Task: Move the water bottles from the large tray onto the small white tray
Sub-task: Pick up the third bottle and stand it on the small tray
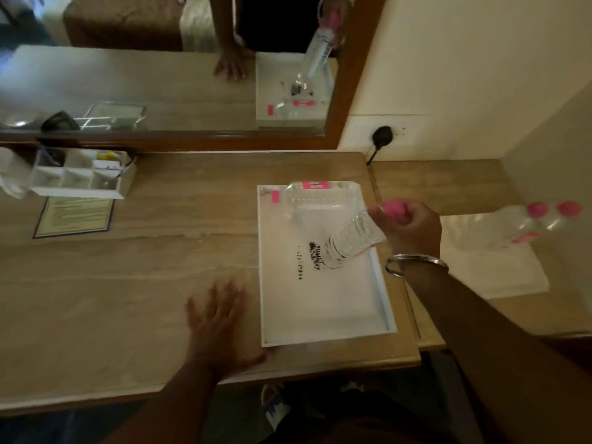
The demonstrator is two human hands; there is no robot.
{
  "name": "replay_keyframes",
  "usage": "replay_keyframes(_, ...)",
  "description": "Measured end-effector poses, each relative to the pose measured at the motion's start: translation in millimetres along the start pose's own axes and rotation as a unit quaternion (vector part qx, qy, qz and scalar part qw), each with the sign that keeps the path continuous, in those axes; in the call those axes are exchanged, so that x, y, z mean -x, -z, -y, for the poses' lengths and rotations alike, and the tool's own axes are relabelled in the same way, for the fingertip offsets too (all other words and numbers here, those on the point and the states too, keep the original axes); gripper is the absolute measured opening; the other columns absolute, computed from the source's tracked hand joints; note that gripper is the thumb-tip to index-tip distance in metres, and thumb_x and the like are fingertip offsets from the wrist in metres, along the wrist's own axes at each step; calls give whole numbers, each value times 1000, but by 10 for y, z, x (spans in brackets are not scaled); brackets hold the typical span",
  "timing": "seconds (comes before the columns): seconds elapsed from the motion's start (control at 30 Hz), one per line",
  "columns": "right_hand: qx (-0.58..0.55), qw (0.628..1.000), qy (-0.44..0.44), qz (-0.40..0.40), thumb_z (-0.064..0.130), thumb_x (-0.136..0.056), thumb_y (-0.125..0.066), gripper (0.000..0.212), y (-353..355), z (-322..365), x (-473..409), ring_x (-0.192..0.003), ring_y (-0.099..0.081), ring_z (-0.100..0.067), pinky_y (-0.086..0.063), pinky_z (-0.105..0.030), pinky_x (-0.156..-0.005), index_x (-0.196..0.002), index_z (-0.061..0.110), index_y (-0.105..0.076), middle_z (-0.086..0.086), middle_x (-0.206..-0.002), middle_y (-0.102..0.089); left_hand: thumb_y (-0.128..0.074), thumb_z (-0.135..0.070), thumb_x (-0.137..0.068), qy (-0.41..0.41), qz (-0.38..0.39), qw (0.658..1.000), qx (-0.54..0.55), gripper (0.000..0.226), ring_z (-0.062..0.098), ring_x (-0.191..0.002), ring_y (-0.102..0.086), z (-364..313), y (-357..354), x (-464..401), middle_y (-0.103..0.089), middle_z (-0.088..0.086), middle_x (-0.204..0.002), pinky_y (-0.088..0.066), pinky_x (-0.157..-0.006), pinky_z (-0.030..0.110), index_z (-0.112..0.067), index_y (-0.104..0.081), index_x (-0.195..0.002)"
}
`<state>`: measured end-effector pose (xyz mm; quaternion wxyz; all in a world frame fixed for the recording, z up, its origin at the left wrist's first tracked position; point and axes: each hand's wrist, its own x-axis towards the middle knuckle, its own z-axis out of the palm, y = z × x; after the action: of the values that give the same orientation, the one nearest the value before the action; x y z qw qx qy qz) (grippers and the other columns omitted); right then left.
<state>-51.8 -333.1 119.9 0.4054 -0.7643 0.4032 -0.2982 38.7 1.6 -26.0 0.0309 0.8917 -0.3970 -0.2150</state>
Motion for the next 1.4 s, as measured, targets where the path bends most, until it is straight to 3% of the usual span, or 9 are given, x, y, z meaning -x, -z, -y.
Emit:
replay_keyframes(0.13,15,1000,3,-26,41,-65,-83,35,537,-214,-3,-66,-59,-15,-46,-23,-58,-80,14,-66,-2,-73,-65,-37,-107,-47,9,-14,1000,3,142,38,-149,3,43,42,17,1,8,-164,-4,-111,75,-20,-11,-157)
replay_keyframes(0.3,52,997,43,-47,53,-60,-81,40,1373,-531,-165,-52,-49,1,-37,-9,-49,-66,18,-62,11,-57,-55,-26,-107,-43,51,-41,998,9,147,35,-150,1,-531,165,-132,2,13,-164,-1,-117,67,-18,13,-153)
replay_keyframes(0.4,91,993,68,-26,54,-58,-82,39,1789,-749,-289,-62,-60,-7,-46,-18,-57,-72,23,-64,9,-64,-62,-22,-107,-46,64,-83,994,43,144,36,-150,6,-1114,244,-327,8,17,-164,6,-118,63,-19,16,-154)
replay_keyframes(0.57,121,990,77,-12,53,-59,-82,39,2503,-1286,-639,-70,-64,-17,-54,-36,-63,-75,21,-65,5,-71,-66,-28,-106,-55,-35,-119,992,-18,137,32,-150,9,-2416,101,-704,6,10,-164,3,-118,64,-21,7,-157)
replay_keyframes(0.7,133,985,105,17,59,-59,-77,42,2814,-1642,-864,-69,-62,-19,-50,-30,-61,-74,23,-61,4,-70,-63,-26,-108,-50,-29,-104,994,26,143,27,-148,17,-3432,-236,-1010,12,6,-163,11,-118,58,-19,9,-156)
replay_keyframes(0.83,132,986,99,34,50,-60,-83,42,2951,-1891,-1038,-71,-63,-23,-46,-29,-63,-80,18,-65,-3,-75,-68,-26,-108,-50,3,-71,997,29,144,28,-146,22,-4124,-565,-1203,9,12,-166,10,-120,54,-15,13,-154)
replay_keyframes(1.03,138,985,102,28,56,-60,-79,48,2844,-2029,-1085,-72,-64,-23,-52,-31,-61,-85,17,-66,-3,-78,-70,-53,-96,-54,87,-37,990,107,148,32,-146,27,-4416,-781,-1463,19,19,-163,5,-122,51,-12,23,-149)
replay_keyframes(1.17,149,984,95,4,59,-61,-77,48,2673,-2088,-1053,-71,-65,-22,-56,-36,-59,-85,18,-66,-1,-77,-70,-41,-99,-51,66,-50,990,113,145,34,-144,30,-4380,-934,-1566,20,21,-161,4,-121,55,-10,15,-151)
replay_keyframes(1.4,152,985,84,-17,58,-63,-77,46,2495,-2094,-995,-70,-60,-15,-48,-27,-61,-83,21,-60,6,-75,-64,-44,-96,-54,32,-76,989,122,142,41,-148,14,-4295,-1042,-1603,-1,29,-161,6,-120,49,-3,-4,-153)
